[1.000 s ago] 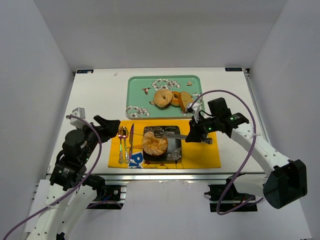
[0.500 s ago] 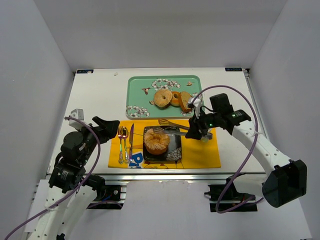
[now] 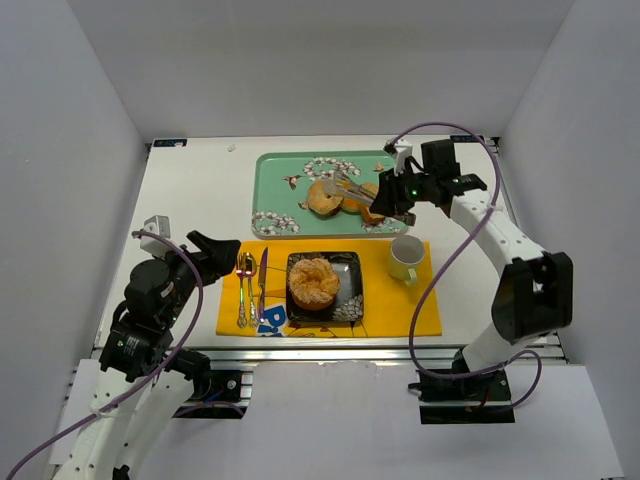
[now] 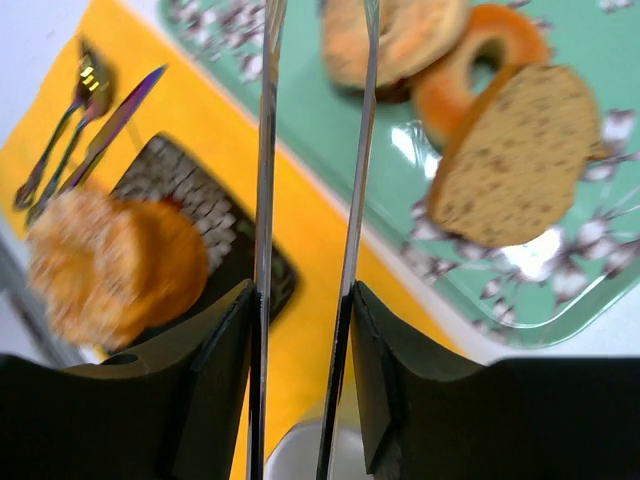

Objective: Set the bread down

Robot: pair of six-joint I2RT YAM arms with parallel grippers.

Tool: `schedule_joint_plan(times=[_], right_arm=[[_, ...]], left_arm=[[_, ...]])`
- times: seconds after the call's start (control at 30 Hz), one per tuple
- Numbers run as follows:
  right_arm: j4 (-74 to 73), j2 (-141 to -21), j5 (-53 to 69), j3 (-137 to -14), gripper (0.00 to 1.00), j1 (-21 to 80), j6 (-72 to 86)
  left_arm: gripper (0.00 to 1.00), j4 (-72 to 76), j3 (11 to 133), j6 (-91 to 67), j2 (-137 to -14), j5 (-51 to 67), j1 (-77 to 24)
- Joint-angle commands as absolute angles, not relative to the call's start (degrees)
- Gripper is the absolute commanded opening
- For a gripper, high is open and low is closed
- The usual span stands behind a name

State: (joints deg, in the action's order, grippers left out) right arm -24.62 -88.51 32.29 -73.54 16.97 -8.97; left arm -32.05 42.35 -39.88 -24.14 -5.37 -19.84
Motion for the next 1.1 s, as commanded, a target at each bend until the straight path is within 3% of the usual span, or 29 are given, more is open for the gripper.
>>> schedule_joint_plan(times=[0.0, 0.3, 0.7, 1.07], right_arm=[[-19.9, -92.5, 27.4, -80.5, 0.47, 16.8, -3.2], [-19.9, -102.5, 23.4, -86.7, 0.51, 16.3, -4.0], [-21.0, -105.2, 25.1, -85.3, 0.5, 16.0, -4.9], [-21.9, -103.9, 31.6, -84.6, 0.09, 14.9, -3.1]], left_arm=[[0.9, -30.9, 42.5, -39.3, -24.8, -5.3, -20.0], [0.9, -31.0, 42.2, -39.8, -24.4, -5.7, -20.0], [0.9, -30.1, 41.8, -39.3, -25.7, -5.5, -20.0], [0.9, -30.9, 41.8, -39.5, -24.6, -6.0, -20.0]])
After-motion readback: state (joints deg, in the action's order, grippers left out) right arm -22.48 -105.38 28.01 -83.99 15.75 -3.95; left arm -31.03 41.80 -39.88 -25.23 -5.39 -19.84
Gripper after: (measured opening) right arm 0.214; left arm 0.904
